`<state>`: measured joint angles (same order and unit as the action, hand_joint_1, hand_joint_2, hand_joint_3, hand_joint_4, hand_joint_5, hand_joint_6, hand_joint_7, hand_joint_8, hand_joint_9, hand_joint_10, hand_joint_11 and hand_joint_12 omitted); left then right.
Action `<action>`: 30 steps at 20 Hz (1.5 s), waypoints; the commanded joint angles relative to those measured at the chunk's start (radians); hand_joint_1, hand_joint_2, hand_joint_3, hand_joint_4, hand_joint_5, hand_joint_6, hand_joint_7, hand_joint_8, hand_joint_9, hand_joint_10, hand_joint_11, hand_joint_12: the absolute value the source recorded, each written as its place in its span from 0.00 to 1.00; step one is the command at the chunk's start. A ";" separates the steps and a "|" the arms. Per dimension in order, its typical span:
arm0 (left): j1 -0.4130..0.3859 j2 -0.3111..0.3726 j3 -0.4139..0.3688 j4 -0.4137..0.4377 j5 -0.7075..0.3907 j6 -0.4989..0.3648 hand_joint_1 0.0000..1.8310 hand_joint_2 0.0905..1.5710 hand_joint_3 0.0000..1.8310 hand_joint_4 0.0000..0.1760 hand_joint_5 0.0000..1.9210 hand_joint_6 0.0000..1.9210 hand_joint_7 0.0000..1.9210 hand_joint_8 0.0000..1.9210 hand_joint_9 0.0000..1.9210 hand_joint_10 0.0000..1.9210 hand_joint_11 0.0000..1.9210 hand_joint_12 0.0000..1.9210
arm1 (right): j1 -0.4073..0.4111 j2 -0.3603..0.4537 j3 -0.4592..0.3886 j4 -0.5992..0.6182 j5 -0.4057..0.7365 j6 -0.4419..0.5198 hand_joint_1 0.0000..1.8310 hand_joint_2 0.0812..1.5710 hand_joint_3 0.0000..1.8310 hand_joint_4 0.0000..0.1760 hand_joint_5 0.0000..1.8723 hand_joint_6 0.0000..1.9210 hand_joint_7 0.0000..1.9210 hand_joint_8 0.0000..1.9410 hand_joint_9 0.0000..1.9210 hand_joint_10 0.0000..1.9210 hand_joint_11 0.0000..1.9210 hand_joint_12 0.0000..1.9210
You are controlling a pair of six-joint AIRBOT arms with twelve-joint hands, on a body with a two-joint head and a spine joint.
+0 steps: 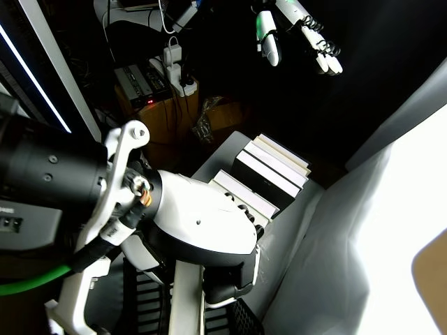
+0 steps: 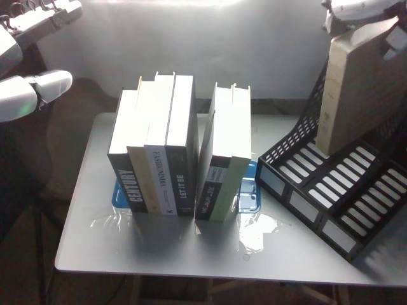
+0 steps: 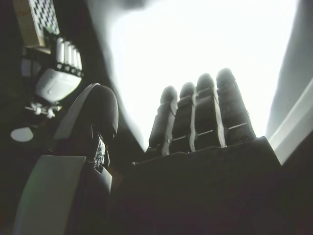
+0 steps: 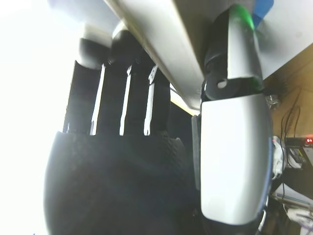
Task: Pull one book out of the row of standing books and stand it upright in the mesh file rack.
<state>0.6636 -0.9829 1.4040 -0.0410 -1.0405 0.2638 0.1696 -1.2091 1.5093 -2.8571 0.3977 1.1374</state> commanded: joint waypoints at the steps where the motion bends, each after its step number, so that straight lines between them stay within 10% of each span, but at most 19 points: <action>1: -0.006 0.004 0.006 -0.040 -0.128 -0.007 0.34 0.92 0.00 0.00 0.05 0.00 0.00 0.00 0.00 0.00 0.00 0.00 | 0.003 0.012 0.011 -0.009 -0.103 -0.008 0.75 0.72 0.00 0.00 0.49 0.41 0.47 0.61 0.47 0.77 0.43 0.93; 3: -0.002 0.000 0.009 -0.042 -0.133 -0.011 0.31 0.92 0.00 0.00 0.04 0.00 0.00 0.00 0.00 0.00 0.00 0.00 | -0.012 0.001 0.021 -0.009 -0.111 -0.008 0.70 0.68 0.00 0.00 0.56 0.36 0.55 0.57 0.63 0.72 0.60 0.89; 5: 0.004 -0.001 0.010 -0.046 -0.143 -0.015 0.27 0.93 0.00 0.00 0.04 0.00 0.00 0.00 0.00 0.00 0.00 0.00 | -0.028 -0.021 0.046 -0.007 -0.113 -0.007 0.68 0.72 0.00 0.00 0.45 0.54 0.52 0.63 0.58 0.67 0.52 0.87; 6: 0.004 -0.004 0.012 -0.046 -0.147 -0.017 0.25 0.94 0.00 0.00 0.03 0.00 0.00 0.00 0.00 0.00 0.00 0.00 | -0.034 -0.029 0.057 -0.006 -0.113 -0.007 0.67 0.76 0.00 0.00 0.39 0.59 0.46 0.74 0.50 0.80 0.47 0.96; 11: 0.010 -0.013 0.018 -0.046 -0.163 -0.022 0.26 0.94 0.00 0.00 0.03 0.00 0.00 0.00 0.00 0.00 0.00 0.00 | -0.046 -0.057 0.097 -0.007 -0.112 -0.007 0.73 0.77 0.00 0.00 0.37 0.72 0.41 0.67 0.38 0.78 0.31 0.88; 14: 0.012 -0.031 0.030 -0.039 -0.172 -0.036 0.26 0.94 0.00 0.00 0.02 0.00 0.00 0.00 0.00 0.00 0.00 0.00 | -0.061 -0.072 0.125 -0.007 -0.112 -0.007 0.74 0.74 0.00 0.00 0.39 0.60 0.45 0.62 0.45 0.76 0.38 0.91; 18: 0.016 -0.038 0.037 -0.033 -0.185 -0.048 0.24 0.95 0.00 0.00 0.02 0.00 0.00 0.00 0.00 0.00 0.00 0.00 | -0.072 -0.098 0.163 -0.008 -0.112 -0.007 0.66 0.77 0.00 0.00 0.39 0.59 0.42 0.80 0.45 0.90 0.46 1.00; 21: 0.018 -0.045 0.042 -0.030 -0.191 -0.054 0.22 0.95 0.00 0.00 0.01 0.00 0.00 0.00 0.00 0.00 0.00 0.00 | -0.077 -0.115 0.194 -0.009 -0.105 -0.007 0.73 0.75 0.00 0.00 0.39 0.60 0.44 0.66 0.43 0.80 0.33 0.97; 24: 0.019 -0.054 0.050 -0.027 -0.199 -0.061 0.21 0.95 0.00 0.05 0.01 0.00 0.00 0.00 0.00 0.00 0.00 0.00 | -0.077 -0.115 0.206 -0.009 -0.103 -0.007 0.72 0.78 0.00 0.00 0.36 0.73 0.39 0.69 0.37 0.80 0.24 0.91; 30: 0.020 -0.066 0.060 -0.023 -0.214 -0.072 0.19 0.95 0.00 0.10 0.02 0.00 0.00 0.00 0.00 0.00 0.00 0.00 | -0.087 -0.115 0.244 -0.009 -0.103 0.021 0.64 0.80 0.00 0.00 0.37 0.68 0.37 0.82 0.29 0.87 0.23 1.00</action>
<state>0.6846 -1.0580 1.4586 -0.0334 -1.1236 0.1993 0.0776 -1.3396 1.7496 -2.8506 0.3801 1.1652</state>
